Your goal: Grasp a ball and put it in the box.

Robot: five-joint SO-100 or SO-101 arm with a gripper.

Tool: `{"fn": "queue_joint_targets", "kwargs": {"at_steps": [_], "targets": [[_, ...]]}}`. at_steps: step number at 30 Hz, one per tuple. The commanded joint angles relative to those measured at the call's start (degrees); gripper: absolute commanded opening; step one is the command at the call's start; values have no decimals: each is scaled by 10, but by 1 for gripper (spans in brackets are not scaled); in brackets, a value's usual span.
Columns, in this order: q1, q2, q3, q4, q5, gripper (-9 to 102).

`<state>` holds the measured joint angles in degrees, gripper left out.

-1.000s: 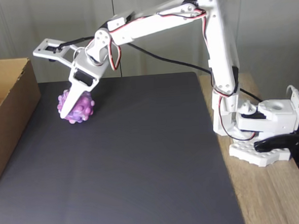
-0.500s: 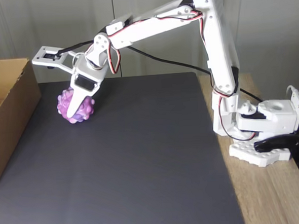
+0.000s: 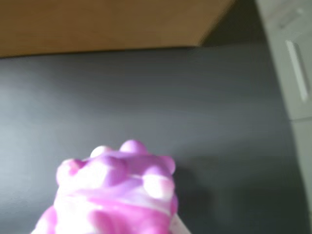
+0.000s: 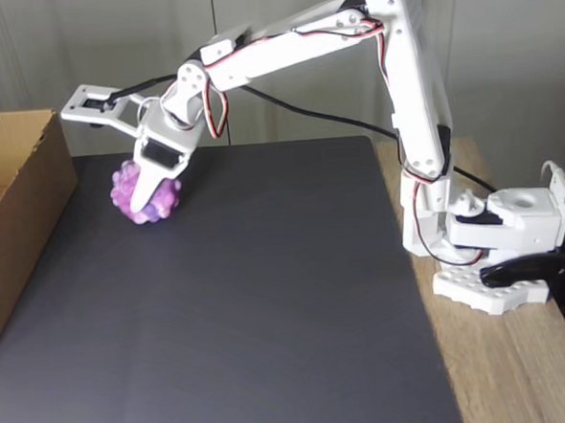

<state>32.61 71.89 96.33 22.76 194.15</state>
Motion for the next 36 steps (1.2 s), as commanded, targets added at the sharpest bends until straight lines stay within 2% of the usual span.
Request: {"fn": "queue_joint_targets", "kwargs": {"at_steps": [1, 10, 17, 31, 36], "targets": [[-8, 62, -27, 6, -11, 20], [-39, 150, -110, 76, -30, 19], [-68, 178, -194, 76, -36, 18], [-148, -45, -580, 69, -47, 15], [-162, -94, -604, 9, -49, 14]]}}
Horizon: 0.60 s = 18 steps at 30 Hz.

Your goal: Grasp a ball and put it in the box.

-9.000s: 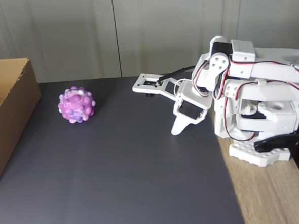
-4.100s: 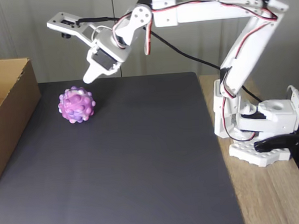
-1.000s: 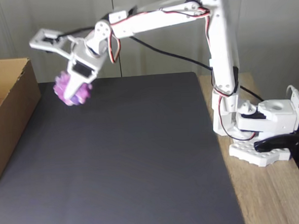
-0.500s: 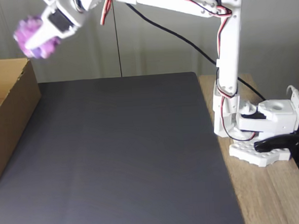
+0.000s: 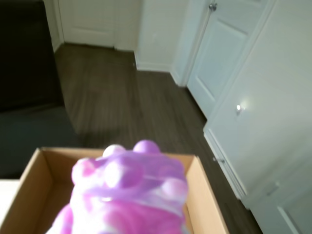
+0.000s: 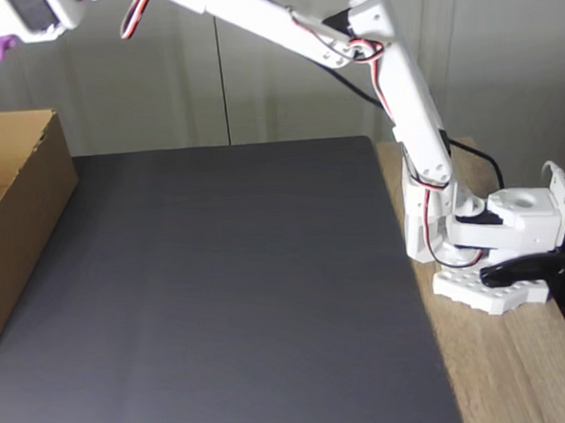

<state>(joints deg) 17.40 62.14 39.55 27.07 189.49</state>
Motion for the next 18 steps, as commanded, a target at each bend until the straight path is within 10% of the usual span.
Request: {"fn": "queue_joint_targets", "kwargs": {"at_steps": [1, 18], "targets": [[-11, -5, -36, -47, -4, 14], [-17, -299, -289, -145, -9, 13]]}}
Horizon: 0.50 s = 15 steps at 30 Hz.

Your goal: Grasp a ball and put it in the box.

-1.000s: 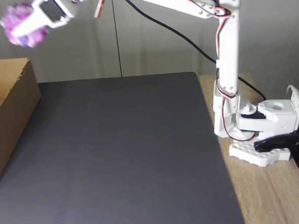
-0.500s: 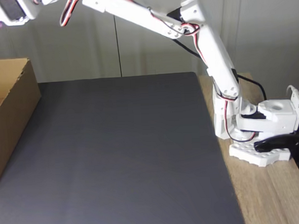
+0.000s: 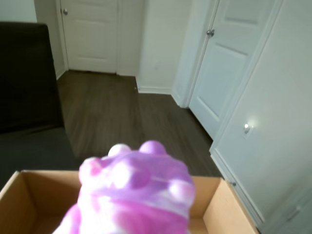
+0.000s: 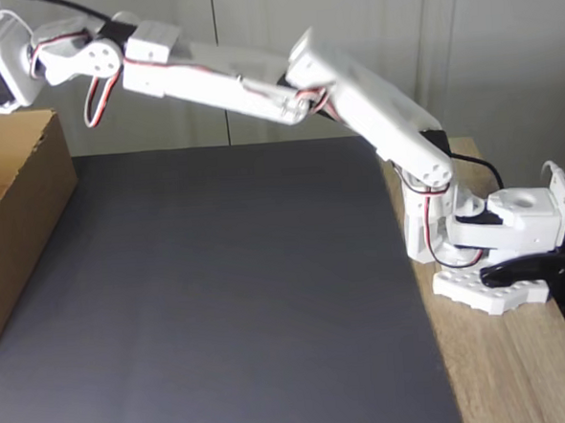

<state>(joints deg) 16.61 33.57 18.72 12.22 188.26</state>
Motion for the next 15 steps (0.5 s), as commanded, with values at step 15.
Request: {"fn": "queue_joint_targets", "kwargs": {"at_steps": [15], "targets": [[-13, -57, -88, -7, 10, 29]]}}
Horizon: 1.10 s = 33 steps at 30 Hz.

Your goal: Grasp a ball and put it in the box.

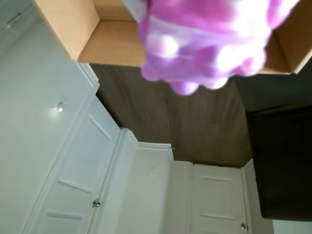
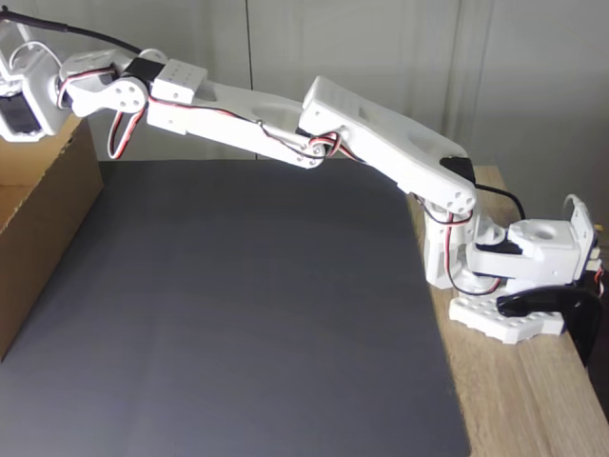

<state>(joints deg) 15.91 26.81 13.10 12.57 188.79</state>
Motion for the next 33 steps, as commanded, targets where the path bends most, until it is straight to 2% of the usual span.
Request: {"fn": "queue_joint_targets", "kwargs": {"at_steps": [1, 13, 19, 25, 31, 33], "targets": [[-6, 10, -32, -11, 5, 29], [-4, 4, -32, -12, 10, 42], [0, 4, -32, -12, 12, 41], [8, 26, -32, 26, 8, 32], [19, 76, -32, 149, 5, 10], [23, 97, -32, 200, 4, 6]]}}
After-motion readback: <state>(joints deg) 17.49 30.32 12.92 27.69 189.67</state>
